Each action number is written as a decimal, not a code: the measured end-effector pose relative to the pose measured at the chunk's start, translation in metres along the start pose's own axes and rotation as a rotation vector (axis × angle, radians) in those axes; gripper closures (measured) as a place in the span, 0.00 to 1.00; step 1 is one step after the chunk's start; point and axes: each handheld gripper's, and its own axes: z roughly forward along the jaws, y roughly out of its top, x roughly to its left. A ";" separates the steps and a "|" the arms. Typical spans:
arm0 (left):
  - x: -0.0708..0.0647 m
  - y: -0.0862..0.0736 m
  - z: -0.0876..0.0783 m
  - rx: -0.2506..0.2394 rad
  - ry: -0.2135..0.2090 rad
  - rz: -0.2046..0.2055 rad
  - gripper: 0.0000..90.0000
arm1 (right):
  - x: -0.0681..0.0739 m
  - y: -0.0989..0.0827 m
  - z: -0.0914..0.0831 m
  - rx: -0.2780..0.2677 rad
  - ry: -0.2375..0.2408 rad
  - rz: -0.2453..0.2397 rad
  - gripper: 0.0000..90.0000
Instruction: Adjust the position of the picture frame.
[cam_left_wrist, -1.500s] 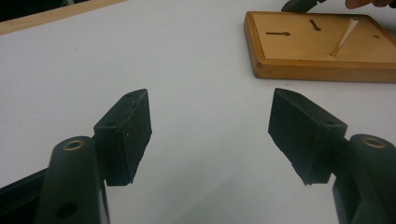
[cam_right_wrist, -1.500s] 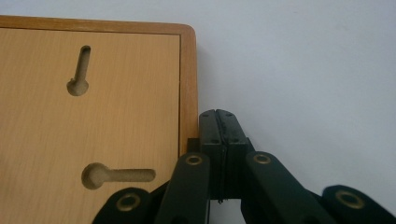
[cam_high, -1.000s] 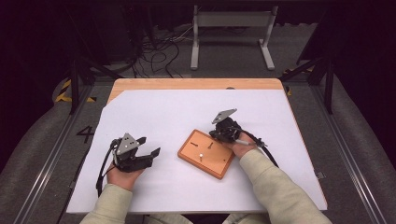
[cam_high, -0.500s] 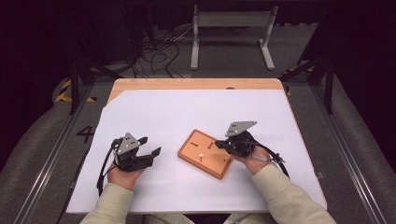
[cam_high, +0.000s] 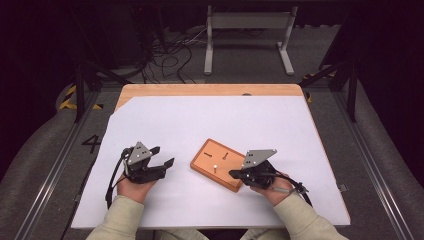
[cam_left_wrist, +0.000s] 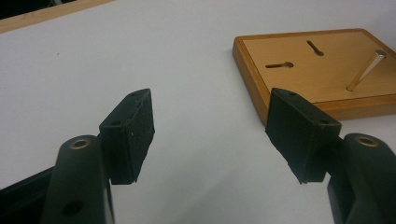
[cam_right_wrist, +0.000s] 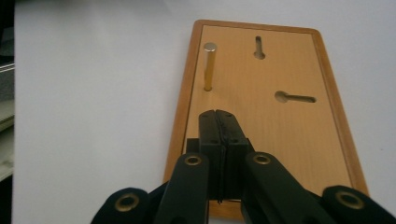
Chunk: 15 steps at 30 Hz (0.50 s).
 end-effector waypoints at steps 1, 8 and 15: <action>0.000 0.000 0.000 0.003 0.000 -0.004 0.36 | 0.002 0.000 0.000 0.000 0.008 0.003 1.00; 0.000 0.000 0.001 0.008 0.000 -0.006 0.36 | 0.010 -0.003 0.002 0.030 0.046 -0.019 1.00; 0.000 0.000 0.001 0.010 0.001 0.000 0.36 | 0.016 -0.006 0.007 0.061 0.082 -0.028 1.00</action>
